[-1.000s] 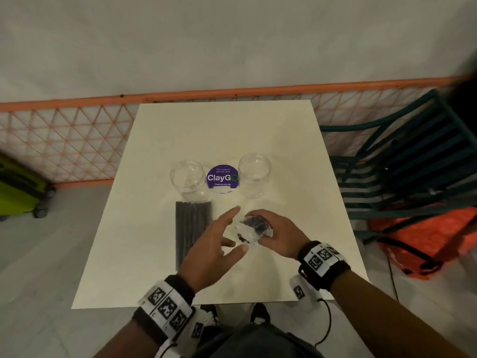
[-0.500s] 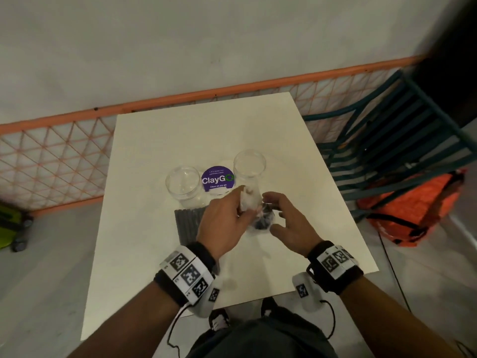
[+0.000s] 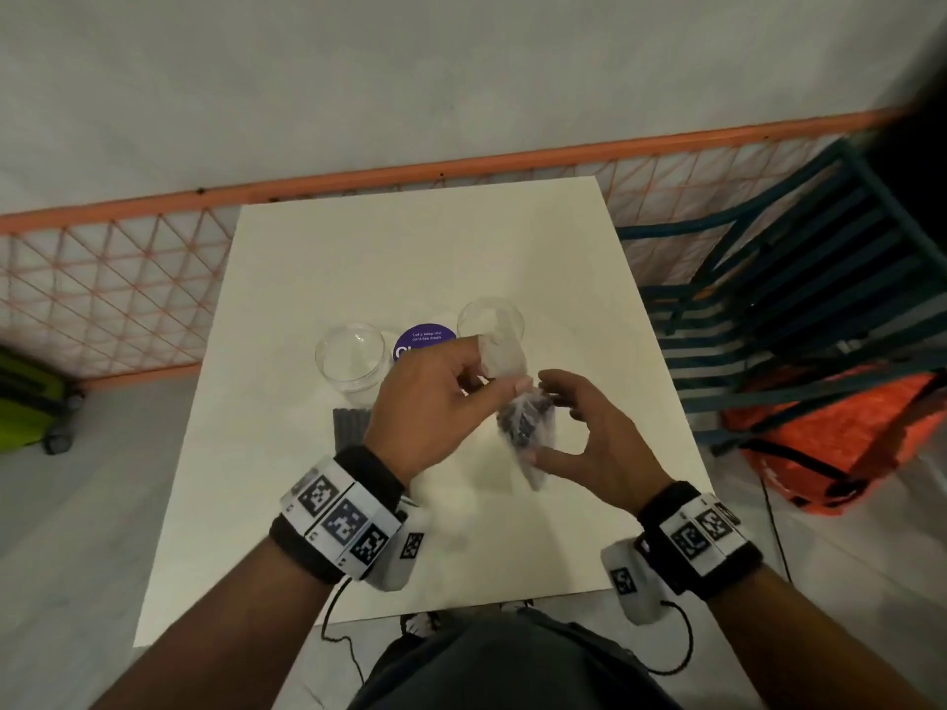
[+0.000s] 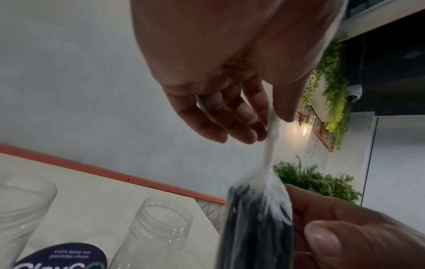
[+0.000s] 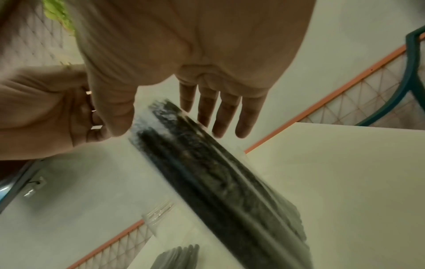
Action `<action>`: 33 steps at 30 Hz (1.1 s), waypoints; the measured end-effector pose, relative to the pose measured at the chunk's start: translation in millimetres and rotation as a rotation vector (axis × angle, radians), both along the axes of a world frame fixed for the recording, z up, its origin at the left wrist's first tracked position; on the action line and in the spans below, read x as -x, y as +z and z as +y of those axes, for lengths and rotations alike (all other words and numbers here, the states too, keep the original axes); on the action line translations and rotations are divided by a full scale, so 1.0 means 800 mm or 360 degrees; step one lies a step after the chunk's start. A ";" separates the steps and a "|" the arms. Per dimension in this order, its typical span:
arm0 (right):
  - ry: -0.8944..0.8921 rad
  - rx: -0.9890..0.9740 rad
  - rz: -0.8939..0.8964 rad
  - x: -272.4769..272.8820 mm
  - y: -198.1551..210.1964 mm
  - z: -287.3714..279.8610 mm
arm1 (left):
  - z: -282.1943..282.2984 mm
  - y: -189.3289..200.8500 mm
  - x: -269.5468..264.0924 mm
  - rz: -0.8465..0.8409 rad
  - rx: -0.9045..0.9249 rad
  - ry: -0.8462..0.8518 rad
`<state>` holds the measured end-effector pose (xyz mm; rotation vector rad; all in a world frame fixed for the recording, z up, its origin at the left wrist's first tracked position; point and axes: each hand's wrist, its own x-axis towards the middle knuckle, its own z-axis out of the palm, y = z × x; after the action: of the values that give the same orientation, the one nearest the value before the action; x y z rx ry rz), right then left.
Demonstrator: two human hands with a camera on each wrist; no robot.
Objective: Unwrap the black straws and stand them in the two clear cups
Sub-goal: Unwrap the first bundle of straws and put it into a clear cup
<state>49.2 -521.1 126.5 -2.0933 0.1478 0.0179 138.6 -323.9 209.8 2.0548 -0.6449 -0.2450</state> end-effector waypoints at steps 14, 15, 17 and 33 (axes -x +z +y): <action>-0.0017 0.0078 -0.0024 -0.002 0.008 -0.043 | -0.017 0.010 -0.001 -0.0037 0.0136 -0.0041; -0.0003 0.0063 -0.0021 -0.001 0.007 -0.039 | -0.019 0.011 -0.001 -0.0046 0.0134 -0.0057; 0.0012 0.0002 -0.0040 -0.002 0.004 -0.030 | -0.021 0.013 0.000 -0.0060 0.0126 -0.0082; 0.0112 -0.0024 0.0048 -0.016 -0.006 0.009 | -0.021 0.009 -0.001 -0.0013 0.0192 -0.0115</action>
<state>62.2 -514.1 121.9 -2.0830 0.0916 0.0926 139.5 -340.4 216.8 1.9203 -0.7224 -0.2343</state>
